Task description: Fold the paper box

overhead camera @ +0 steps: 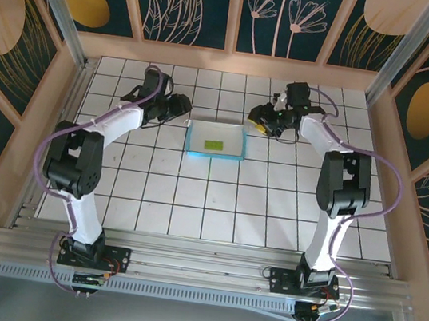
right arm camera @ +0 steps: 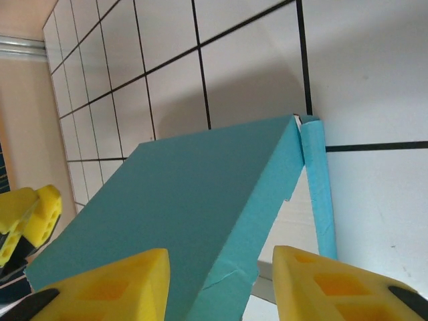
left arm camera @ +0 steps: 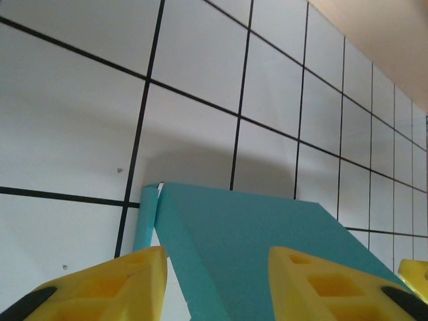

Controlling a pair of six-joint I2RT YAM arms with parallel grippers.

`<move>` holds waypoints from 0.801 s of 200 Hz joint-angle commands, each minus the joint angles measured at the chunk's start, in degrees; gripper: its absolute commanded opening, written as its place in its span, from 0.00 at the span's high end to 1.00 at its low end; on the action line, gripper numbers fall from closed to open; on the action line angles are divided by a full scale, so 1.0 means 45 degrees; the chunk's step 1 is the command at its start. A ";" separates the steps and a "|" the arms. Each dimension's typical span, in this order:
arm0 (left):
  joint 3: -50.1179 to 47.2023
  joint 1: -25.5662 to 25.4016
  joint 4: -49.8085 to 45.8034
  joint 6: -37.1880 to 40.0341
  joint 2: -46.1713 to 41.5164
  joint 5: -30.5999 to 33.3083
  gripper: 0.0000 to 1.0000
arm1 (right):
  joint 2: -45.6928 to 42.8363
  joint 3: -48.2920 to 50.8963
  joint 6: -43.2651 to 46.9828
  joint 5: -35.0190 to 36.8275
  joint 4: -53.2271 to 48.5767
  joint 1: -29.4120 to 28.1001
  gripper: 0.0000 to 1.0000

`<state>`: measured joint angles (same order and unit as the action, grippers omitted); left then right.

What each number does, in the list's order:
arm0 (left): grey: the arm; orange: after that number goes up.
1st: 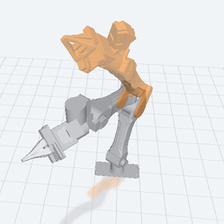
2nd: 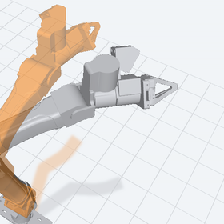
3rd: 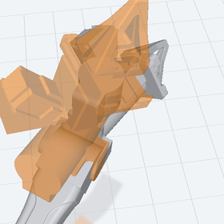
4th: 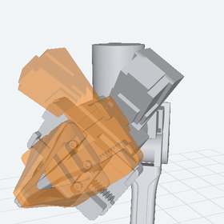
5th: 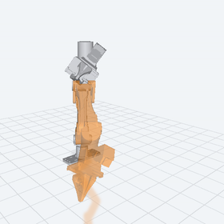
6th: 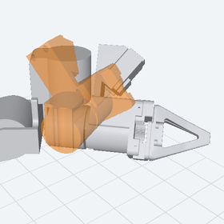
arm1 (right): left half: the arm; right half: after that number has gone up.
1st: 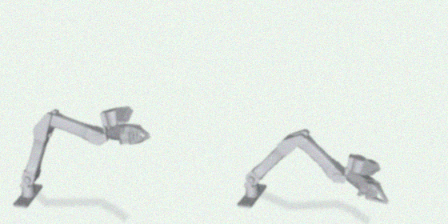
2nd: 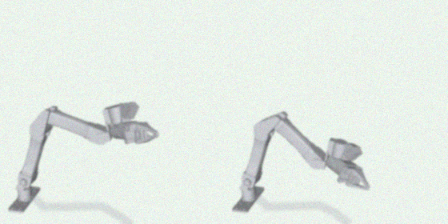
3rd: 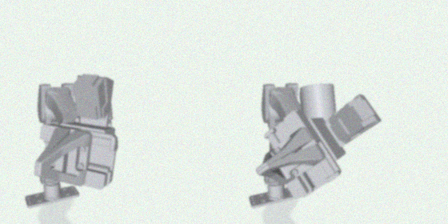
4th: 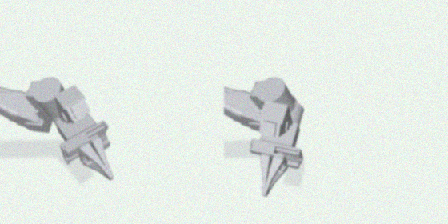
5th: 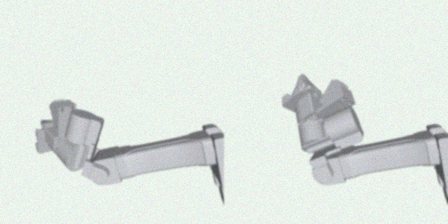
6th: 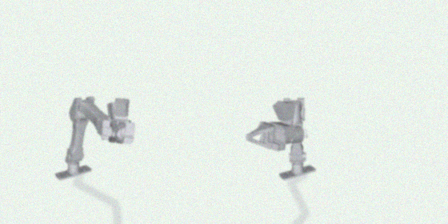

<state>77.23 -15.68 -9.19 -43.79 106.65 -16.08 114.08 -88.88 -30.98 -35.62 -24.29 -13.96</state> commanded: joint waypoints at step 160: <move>0.0230 0.0111 0.1183 -0.0939 0.1524 -0.2892 0.77 | 0.0761 0.0660 -0.1129 -0.1443 0.1857 -0.0421 0.70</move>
<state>77.71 -15.64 -4.91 -46.70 112.31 -27.11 116.84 -87.39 -34.59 -40.66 -18.17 -14.96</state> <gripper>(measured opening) 0.238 0.306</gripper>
